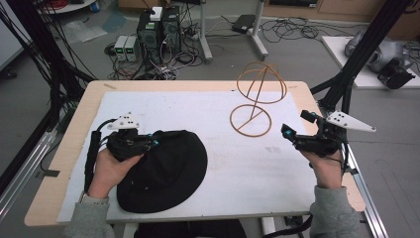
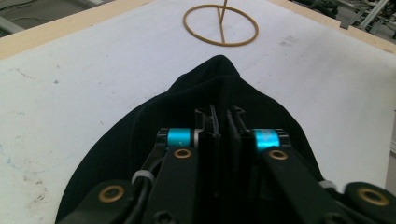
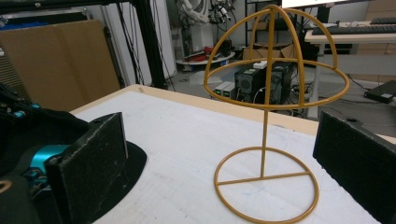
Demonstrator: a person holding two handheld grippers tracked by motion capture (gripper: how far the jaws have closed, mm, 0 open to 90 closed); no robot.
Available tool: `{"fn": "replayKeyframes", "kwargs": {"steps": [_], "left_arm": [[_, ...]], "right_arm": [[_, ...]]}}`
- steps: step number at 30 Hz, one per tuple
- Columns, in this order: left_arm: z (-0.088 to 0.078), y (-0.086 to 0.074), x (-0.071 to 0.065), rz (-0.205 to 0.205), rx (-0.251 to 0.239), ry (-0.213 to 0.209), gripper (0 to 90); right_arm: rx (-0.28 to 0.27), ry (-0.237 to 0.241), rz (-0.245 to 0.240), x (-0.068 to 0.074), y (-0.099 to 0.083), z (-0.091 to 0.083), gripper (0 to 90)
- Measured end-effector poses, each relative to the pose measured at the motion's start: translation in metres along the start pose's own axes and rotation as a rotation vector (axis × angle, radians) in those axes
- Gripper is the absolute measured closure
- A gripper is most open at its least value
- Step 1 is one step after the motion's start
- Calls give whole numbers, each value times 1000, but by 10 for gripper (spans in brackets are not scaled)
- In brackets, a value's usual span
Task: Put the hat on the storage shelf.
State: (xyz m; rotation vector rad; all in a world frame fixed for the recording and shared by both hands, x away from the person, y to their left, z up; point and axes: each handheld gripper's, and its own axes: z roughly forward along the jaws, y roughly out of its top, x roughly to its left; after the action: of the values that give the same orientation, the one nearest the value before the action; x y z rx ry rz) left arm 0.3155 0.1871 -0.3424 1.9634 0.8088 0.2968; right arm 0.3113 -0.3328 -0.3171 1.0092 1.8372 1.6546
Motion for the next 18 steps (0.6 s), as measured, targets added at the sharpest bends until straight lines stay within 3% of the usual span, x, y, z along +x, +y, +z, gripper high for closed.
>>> {"fn": "replayKeyframes", "kwargs": {"steps": [11, 18], "left_arm": [[-3, 1, 1, -17, -6, -12, 877], [-10, 6, 1, -24, -22, -42, 878]], "right_arm": [[1, 1, -1, -1, -1, 1, 21], [6, 1, 5, 0, -1, 1, 21]]}}
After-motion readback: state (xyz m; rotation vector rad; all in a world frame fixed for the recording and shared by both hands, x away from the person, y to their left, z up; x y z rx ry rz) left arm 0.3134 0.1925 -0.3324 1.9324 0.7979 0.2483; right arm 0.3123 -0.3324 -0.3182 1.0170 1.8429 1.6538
